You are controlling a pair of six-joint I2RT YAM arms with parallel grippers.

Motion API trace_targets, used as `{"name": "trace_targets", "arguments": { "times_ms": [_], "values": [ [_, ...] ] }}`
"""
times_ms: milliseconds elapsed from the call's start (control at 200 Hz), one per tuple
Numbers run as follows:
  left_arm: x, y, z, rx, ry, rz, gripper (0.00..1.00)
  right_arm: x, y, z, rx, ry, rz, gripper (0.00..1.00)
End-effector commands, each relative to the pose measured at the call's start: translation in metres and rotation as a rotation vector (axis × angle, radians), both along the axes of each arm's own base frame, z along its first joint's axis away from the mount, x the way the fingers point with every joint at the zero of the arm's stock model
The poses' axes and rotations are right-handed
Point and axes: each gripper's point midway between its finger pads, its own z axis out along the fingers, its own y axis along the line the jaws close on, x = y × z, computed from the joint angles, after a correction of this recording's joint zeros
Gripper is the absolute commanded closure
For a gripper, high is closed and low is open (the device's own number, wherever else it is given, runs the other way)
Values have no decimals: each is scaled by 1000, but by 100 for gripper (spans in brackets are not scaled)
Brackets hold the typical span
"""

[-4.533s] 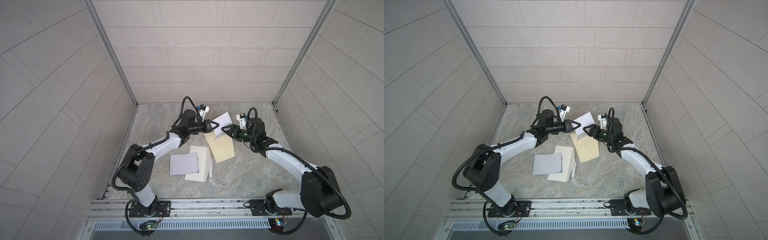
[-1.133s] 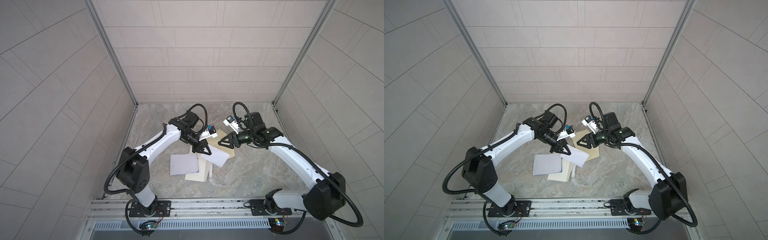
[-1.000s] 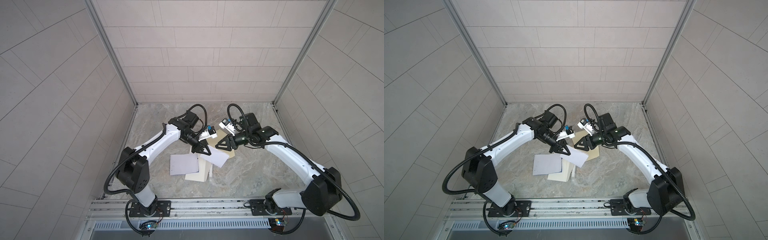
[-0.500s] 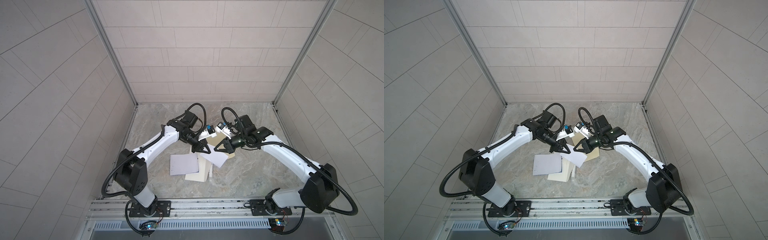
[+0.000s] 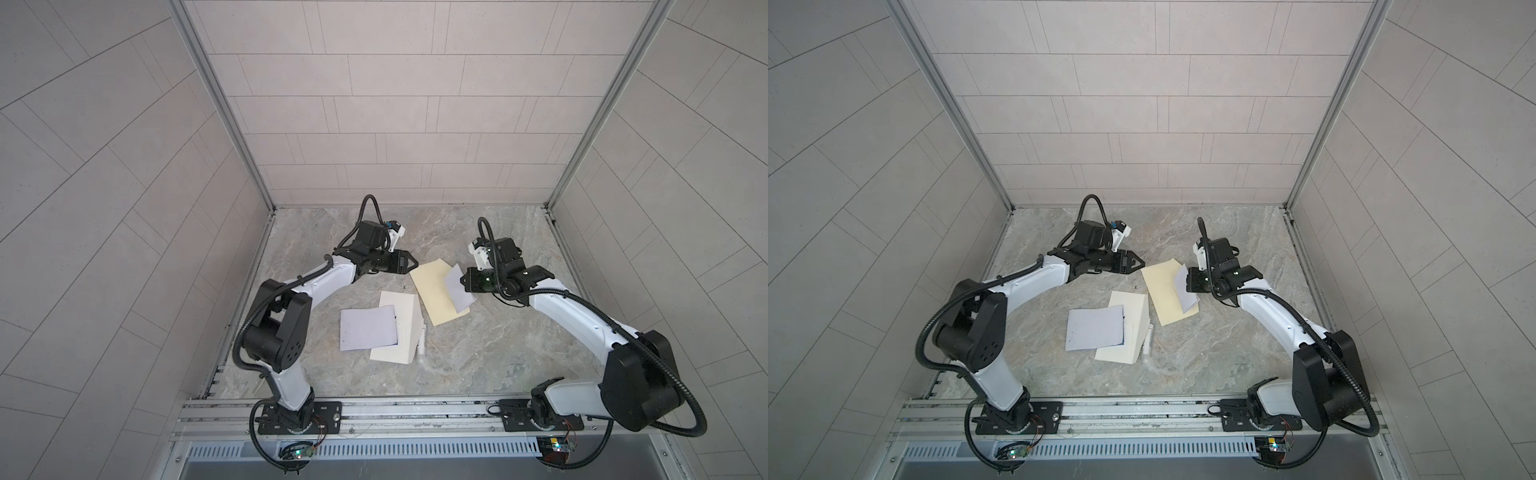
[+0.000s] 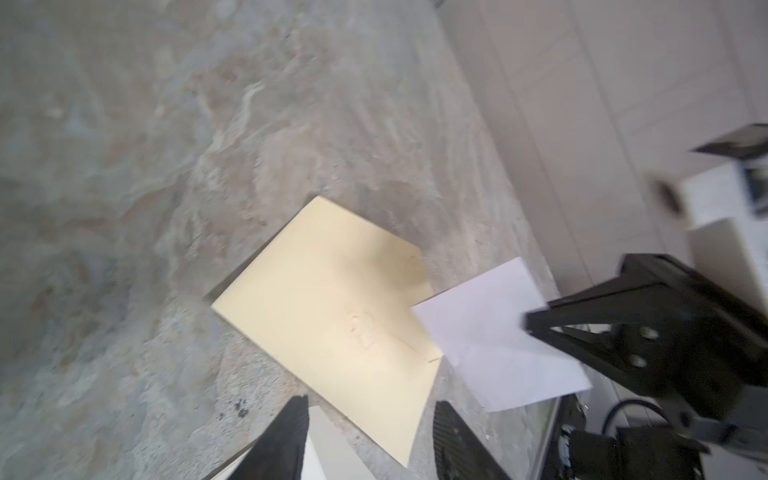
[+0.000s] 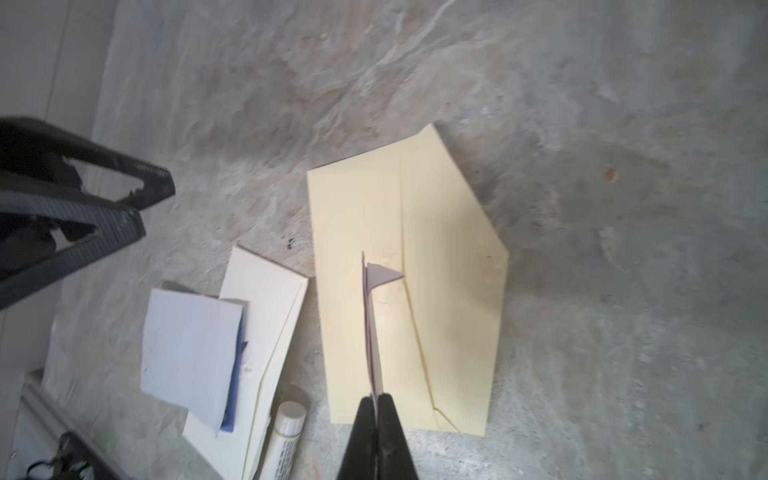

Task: Place the letter into the envelope and seal it
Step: 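Push the letter into the cream envelope with right gripper while left holds it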

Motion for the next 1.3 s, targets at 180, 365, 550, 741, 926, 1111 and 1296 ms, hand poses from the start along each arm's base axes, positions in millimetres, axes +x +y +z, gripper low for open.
{"name": "trace_targets", "arguments": {
  "times_ms": [180,365,550,741,926,1111,1296],
  "values": [
    [10,-9,-21,270,3,88,44,30,-25,-28,-101,18,-138,100],
    [12,-15,-42,330,79,82,44,28,-30,-47,-154,85,-133,100],
    [8,-11,-64,457,169,50,44,20,-28,-64,-152,146,-115,100],
    [3,-8,-86,528,234,39,48,15,-26,-70,-143,163,-108,100],
    [0,-10,-95,539,243,30,49,14,-29,-62,-143,133,-118,100],
    [1,-20,-105,531,244,11,51,13,-29,-55,-133,109,-123,100],
    [3,-41,-105,511,218,-29,53,10,-28,-58,-129,122,-115,100]
  ]
}}
